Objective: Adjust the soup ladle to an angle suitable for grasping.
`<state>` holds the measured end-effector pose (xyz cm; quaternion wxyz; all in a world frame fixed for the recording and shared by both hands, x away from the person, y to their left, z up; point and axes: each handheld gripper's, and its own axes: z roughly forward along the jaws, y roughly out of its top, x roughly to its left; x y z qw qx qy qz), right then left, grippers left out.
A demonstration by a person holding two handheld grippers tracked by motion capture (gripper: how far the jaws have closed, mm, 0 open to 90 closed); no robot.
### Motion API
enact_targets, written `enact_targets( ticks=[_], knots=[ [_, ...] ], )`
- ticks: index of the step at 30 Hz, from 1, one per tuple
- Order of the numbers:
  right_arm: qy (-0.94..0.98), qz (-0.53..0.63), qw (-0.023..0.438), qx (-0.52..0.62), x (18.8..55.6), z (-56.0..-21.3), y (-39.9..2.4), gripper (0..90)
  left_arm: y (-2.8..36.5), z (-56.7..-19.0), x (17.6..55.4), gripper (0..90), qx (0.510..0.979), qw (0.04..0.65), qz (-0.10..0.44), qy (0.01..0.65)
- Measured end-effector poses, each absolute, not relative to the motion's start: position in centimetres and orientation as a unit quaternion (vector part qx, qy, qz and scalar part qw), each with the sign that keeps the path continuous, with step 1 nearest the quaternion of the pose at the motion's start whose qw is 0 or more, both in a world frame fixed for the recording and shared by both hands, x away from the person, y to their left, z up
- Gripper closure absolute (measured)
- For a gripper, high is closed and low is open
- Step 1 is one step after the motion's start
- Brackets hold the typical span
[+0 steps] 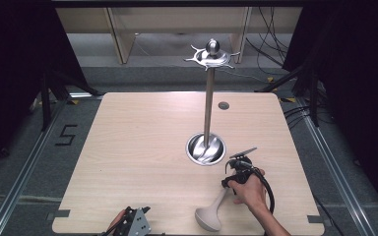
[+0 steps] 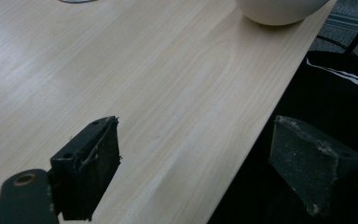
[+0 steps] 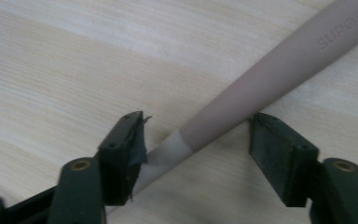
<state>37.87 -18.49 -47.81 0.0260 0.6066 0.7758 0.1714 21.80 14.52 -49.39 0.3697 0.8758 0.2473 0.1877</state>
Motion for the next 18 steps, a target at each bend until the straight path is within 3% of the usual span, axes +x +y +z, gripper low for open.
enact_targets(
  ticks=[7, 18],
  knots=[
    [0.763, 0.193, -0.004, 0.617, 38.1, -47.7, -18.5, 49.0, 14.6, -49.2, 21.8, 15.1, 0.879, 0.361, 0.194, 0.243],
    [0.76, 0.233, -0.005, 0.606, 38.1, -48.0, -17.3, 61.6, 14.9, -49.1, 21.9, 15.1, 0.878, 0.36, 0.199, 0.243]
  ],
)
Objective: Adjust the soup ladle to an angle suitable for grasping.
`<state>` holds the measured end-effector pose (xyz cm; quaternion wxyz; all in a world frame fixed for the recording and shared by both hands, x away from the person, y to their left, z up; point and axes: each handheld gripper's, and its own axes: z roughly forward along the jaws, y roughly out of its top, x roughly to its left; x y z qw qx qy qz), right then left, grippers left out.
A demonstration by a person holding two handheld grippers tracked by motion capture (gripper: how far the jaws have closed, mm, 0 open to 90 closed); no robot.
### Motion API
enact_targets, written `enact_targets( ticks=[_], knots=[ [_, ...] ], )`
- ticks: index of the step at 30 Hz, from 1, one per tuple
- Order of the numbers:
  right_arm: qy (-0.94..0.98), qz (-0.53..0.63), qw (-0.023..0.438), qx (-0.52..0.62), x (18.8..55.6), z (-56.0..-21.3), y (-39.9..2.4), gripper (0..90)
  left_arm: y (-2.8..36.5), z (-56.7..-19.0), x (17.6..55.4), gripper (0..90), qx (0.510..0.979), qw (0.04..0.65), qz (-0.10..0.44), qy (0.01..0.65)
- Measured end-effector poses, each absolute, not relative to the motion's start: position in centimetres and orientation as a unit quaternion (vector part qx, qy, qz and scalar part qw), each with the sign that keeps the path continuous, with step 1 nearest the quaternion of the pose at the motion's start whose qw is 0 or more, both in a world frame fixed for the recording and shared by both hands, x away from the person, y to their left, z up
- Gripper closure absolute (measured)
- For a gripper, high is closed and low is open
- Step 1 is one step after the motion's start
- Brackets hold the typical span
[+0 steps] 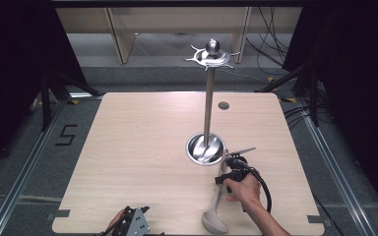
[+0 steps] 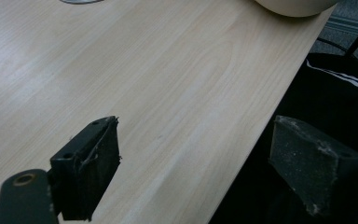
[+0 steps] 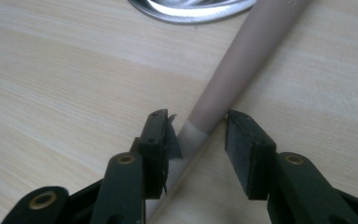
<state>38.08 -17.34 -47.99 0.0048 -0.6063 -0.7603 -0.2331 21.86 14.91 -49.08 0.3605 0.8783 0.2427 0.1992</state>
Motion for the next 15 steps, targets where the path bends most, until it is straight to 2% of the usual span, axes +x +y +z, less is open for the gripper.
enact_targets(
  ticks=[7, 11, 13, 14, 15],
  knots=[
    [-0.762, -0.278, -0.002, -0.585, 37.6, -47.7, -18.0, 70.2, 14.8, -49.1, 21.8, 15.1, 0.881, 0.356, 0.2, 0.238],
    [-0.76, -0.293, -0.013, -0.579, 37.6, -47.9, -18.5, 71.7, 14.7, -49.1, 21.8, 15.1, 0.88, 0.359, 0.197, 0.24],
    [-0.765, -0.29, -0.002, -0.575, 37.6, -47.8, -18.6, 72.0, 14.7, -49.2, 21.8, 15.1, 0.88, 0.361, 0.192, 0.24],
    [-0.745, -0.287, 0.018, -0.602, 37.5, -47.4, -18.2, 72.1, 14.6, -49.2, 21.7, 15.1, 0.88, 0.362, 0.192, 0.24],
    [-0.76, -0.286, 0.006, -0.583, 37.7, -47.6, -18.5, 72.2, 14.6, -49.2, 21.7, 15.1, 0.88, 0.362, 0.191, 0.24]
  ],
)
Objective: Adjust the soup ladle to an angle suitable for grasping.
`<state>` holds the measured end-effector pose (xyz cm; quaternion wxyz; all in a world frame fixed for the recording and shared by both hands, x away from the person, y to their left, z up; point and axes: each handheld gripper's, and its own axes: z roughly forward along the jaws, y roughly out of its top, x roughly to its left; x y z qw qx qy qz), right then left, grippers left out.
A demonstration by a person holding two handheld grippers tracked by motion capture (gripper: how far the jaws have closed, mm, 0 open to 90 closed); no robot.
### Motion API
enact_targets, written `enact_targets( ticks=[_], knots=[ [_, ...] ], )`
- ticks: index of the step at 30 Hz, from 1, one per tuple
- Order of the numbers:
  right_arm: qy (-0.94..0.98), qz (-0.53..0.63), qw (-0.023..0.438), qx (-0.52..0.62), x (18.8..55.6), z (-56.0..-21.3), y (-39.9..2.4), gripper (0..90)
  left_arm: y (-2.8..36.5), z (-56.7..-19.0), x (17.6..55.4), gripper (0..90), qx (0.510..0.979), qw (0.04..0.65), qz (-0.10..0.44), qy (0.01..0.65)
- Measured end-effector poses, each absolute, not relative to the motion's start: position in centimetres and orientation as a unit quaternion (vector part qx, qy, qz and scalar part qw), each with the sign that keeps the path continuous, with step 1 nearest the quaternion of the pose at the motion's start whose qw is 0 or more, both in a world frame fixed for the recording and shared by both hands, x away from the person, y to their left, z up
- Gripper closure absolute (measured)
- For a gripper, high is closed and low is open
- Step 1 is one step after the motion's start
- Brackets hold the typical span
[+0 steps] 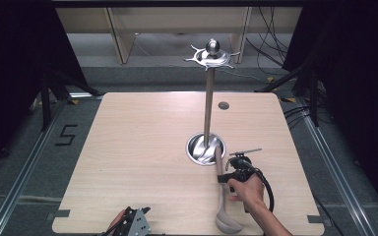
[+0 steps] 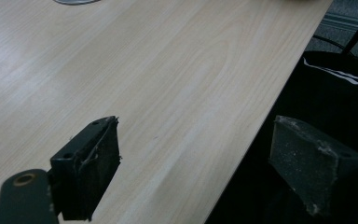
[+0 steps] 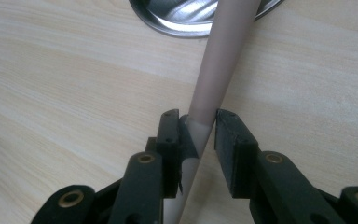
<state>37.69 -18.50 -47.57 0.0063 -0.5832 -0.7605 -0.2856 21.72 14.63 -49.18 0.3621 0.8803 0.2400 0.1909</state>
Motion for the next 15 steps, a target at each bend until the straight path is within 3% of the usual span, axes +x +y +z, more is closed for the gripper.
enact_targets(
  ticks=[2, 6, 10, 11, 15],
  knots=[
    [-0.763, -0.284, -0.01, -0.58, 37.8, -47.7, -18.5, 72.1, 14.7, -49.2, 21.7, 15.1, 0.88, 0.363, 0.191, 0.24],
    [-0.751, -0.26, 0.016, -0.607, 37.7, -47.2, -18.0, 71.9, 14.7, -49.1, 21.7, 15.1, 0.88, 0.362, 0.194, 0.24],
    [-0.755, -0.245, 0.008, -0.608, 37.9, -47.2, -17.9, 71.3, 14.7, -49.1, 21.7, 15.1, 0.88, 0.36, 0.197, 0.237],
    [-0.736, -0.251, 0.032, -0.628, 37.8, -47.0, -17.5, 71.1, 14.7, -49.1, 21.7, 15.1, 0.88, 0.361, 0.196, 0.238],
    [-0.755, -0.246, 0.023, -0.608, 38.3, -47.8, -17.2, 69.5, 14.7, -49.1, 21.7, 15.1, 0.881, 0.361, 0.195, 0.237]
  ],
)
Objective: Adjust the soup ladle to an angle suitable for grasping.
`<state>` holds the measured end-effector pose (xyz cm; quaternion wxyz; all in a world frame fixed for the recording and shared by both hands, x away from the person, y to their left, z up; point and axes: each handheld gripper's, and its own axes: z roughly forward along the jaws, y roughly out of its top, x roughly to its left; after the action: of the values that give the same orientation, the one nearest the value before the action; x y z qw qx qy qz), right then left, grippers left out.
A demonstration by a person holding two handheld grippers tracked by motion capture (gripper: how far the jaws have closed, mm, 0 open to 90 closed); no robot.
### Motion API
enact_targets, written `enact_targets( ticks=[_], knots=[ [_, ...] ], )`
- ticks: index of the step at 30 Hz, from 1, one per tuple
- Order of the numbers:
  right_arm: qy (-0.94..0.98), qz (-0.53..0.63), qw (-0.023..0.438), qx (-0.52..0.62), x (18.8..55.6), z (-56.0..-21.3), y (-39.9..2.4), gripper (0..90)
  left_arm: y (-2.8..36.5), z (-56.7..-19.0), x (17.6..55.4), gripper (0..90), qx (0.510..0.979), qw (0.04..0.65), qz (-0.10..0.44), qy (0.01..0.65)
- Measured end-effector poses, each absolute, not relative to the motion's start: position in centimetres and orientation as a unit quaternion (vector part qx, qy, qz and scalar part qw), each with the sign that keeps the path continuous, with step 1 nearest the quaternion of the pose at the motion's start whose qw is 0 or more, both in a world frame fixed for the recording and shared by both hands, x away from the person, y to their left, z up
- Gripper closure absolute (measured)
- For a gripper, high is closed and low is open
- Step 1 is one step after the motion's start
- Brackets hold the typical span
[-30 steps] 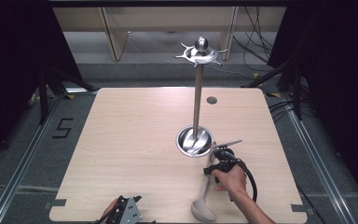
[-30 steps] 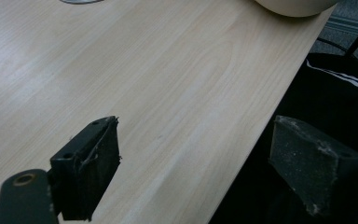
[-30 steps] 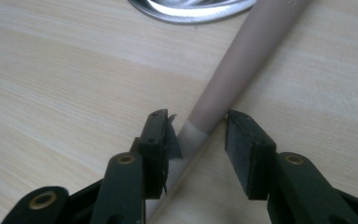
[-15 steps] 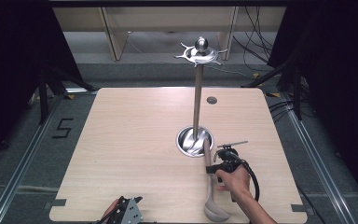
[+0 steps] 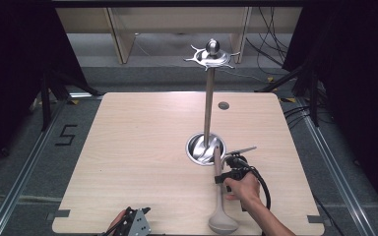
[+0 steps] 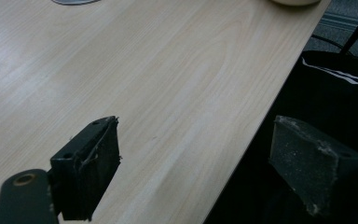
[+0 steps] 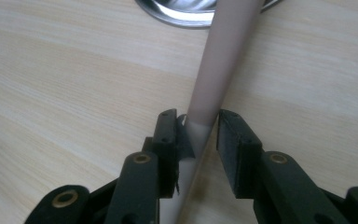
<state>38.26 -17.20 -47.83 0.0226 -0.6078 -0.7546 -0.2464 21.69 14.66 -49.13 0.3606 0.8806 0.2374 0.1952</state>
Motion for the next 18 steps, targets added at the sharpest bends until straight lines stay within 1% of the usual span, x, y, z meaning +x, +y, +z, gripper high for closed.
enact_targets(
  ticks=[2, 3, 4, 8, 10, 11, 12, 13, 15, 16, 18],
  knots=[
    [-0.77, -0.267, 0.015, -0.58, 38.4, -48.5, -16.9, 70.0, 14.7, -49.2, 21.7, 15.1, 0.879, 0.363, 0.194, 0.24],
    [-0.754, -0.235, 0.029, -0.612, 38.4, -48.1, -16.5, 70.1, 14.7, -49.1, 21.7, 15.1, 0.88, 0.363, 0.193, 0.239],
    [-0.765, -0.238, 0.02, -0.598, 38.6, -48.2, -16.6, 70.1, 14.8, -49.1, 21.7, 15.1, 0.88, 0.363, 0.192, 0.239],
    [-0.763, -0.228, 0.027, -0.604, 38.4, -48.1, -16.6, 70.7, 14.8, -49.1, 21.8, 15.1, 0.881, 0.361, 0.195, 0.237],
    [-0.765, -0.23, 0.024, -0.601, 38.3, -48.0, -16.6, 71.4, 14.7, -49.2, 21.7, 15.1, 0.881, 0.361, 0.192, 0.238],
    [-0.773, -0.252, 0.015, -0.582, 38.4, -48.0, -16.7, 71.8, 14.6, -49.3, 21.7, 15.1, 0.878, 0.37, 0.184, 0.243],
    [-0.756, -0.239, 0.035, -0.609, 38.1, -47.6, -16.4, 72.3, 14.6, -49.3, 21.7, 15.1, 0.878, 0.37, 0.183, 0.243],
    [-0.773, -0.251, 0.015, -0.582, 38.2, -47.7, -16.8, 72.8, 14.6, -49.3, 21.7, 15.1, 0.879, 0.368, 0.184, 0.242],
    [-0.77, -0.269, 0.019, -0.578, 38.1, -47.2, -16.8, 73.9, 14.7, -49.2, 21.7, 15.1, 0.881, 0.362, 0.188, 0.239],
    [-0.776, -0.269, 0.008, -0.571, 38.0, -47.0, -17.1, 74.4, 14.7, -49.2, 21.7, 15.1, 0.881, 0.362, 0.188, 0.239],
    [-0.779, -0.287, 0.011, -0.557, 37.8, -46.4, -17.5, 75.6, 14.7, -49.2, 21.8, 15.1, 0.881, 0.362, 0.188, 0.239]
  ],
)
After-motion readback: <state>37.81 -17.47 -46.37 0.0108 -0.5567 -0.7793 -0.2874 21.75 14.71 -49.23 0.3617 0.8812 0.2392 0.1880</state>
